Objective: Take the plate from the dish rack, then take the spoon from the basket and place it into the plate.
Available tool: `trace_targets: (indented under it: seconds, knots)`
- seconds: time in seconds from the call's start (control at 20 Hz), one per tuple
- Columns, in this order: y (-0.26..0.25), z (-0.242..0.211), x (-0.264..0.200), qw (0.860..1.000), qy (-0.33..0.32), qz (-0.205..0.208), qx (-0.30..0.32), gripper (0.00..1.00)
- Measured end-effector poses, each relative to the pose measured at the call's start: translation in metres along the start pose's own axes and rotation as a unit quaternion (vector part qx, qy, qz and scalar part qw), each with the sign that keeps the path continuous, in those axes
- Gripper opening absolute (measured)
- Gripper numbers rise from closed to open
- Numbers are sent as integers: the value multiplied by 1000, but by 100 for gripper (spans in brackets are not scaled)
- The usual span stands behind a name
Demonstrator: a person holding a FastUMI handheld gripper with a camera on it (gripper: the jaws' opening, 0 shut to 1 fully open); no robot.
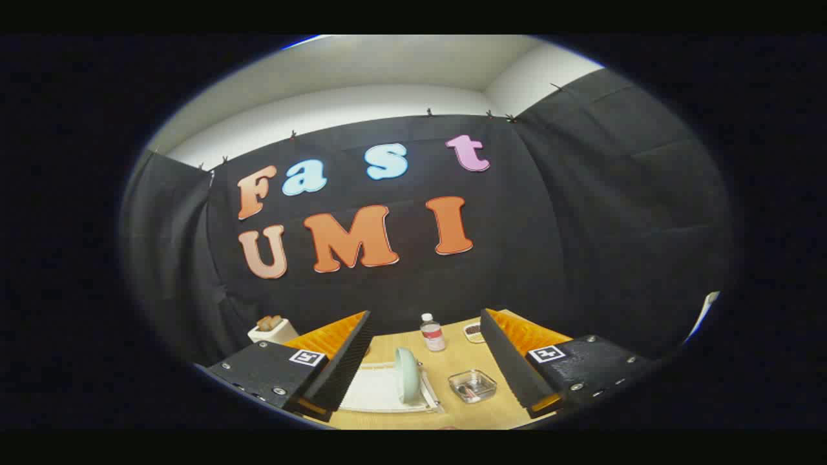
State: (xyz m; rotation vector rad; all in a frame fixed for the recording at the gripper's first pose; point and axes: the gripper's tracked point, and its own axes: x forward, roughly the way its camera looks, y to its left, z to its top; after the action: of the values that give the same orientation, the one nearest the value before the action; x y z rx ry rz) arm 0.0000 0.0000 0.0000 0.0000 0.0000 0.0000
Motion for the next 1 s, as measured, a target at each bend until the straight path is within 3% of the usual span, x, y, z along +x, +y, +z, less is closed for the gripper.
trace_targets:
  seconds: [0.25,1.0]
  knots:
    - [-1,-5,-22,999,24,11,-28,99]
    - [-13,-8,-21,998,31,-11,-44,98]
